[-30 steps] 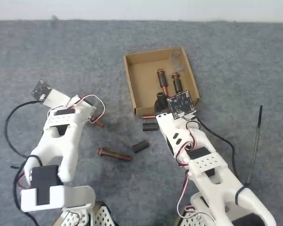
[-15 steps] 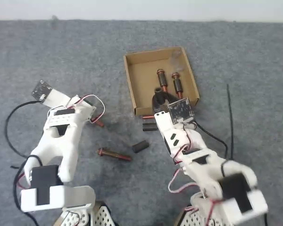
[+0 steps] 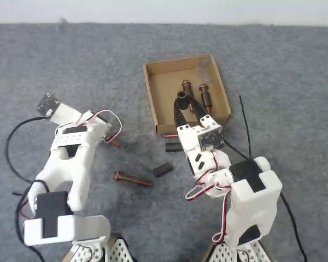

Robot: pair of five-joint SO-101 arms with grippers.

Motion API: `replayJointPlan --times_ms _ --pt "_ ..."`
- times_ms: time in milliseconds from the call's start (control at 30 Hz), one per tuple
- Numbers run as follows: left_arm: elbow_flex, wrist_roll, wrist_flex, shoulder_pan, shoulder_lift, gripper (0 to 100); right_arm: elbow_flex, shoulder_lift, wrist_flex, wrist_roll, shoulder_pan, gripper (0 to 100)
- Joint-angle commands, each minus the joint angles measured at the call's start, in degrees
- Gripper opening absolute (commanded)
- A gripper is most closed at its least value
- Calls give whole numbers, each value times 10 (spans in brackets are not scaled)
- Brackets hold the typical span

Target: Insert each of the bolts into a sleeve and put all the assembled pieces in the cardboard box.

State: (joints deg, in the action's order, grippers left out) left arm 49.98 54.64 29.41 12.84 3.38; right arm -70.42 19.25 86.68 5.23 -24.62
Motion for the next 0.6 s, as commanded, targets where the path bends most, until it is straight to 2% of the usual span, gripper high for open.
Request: replayJointPlan --times_ms 0,267,567 --pt "-16 -6 -14 -6 9 11 -30 -9 56 -4 -5 7" --pt "-12 -6 -14 -6 10 11 -118 -9 131 -5 -5 7" --pt "-11 -6 -14 -6 10 11 -200 -56 138 -12 -3 7"
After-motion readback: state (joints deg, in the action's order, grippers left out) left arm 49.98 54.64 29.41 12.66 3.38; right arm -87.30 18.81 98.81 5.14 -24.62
